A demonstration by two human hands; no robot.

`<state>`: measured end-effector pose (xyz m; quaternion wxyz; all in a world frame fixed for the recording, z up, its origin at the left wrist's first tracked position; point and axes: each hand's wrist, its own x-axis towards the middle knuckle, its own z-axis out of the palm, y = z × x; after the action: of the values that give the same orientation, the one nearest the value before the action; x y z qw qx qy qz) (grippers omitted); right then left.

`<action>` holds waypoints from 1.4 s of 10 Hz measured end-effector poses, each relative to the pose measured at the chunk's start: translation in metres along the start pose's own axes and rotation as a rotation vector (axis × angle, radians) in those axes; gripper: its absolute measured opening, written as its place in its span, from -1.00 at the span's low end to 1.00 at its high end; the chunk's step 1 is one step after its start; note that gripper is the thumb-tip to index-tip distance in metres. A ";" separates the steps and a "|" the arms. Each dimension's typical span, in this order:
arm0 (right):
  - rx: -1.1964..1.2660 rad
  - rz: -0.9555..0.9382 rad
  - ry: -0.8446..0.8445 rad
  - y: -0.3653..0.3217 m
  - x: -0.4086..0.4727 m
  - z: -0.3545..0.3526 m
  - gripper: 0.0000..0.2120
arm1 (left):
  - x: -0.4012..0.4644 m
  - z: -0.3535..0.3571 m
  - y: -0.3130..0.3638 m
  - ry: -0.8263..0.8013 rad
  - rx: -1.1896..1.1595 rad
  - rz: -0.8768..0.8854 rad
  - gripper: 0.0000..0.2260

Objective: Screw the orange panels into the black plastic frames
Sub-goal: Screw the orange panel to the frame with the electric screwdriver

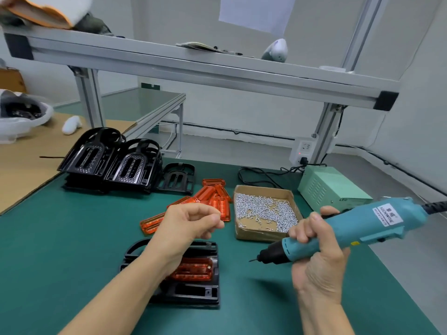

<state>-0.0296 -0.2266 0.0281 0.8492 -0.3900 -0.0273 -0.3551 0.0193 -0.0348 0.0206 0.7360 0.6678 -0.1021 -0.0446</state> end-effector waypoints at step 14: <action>0.250 0.058 -0.213 0.002 -0.026 0.088 -0.85 | -0.048 -0.032 -0.013 -0.071 -0.269 0.050 -0.84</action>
<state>-0.0277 -0.1504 0.0792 0.8932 -0.3174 -0.1497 -0.2812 -0.0197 0.0049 0.0001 0.8156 0.5584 -0.1376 -0.0632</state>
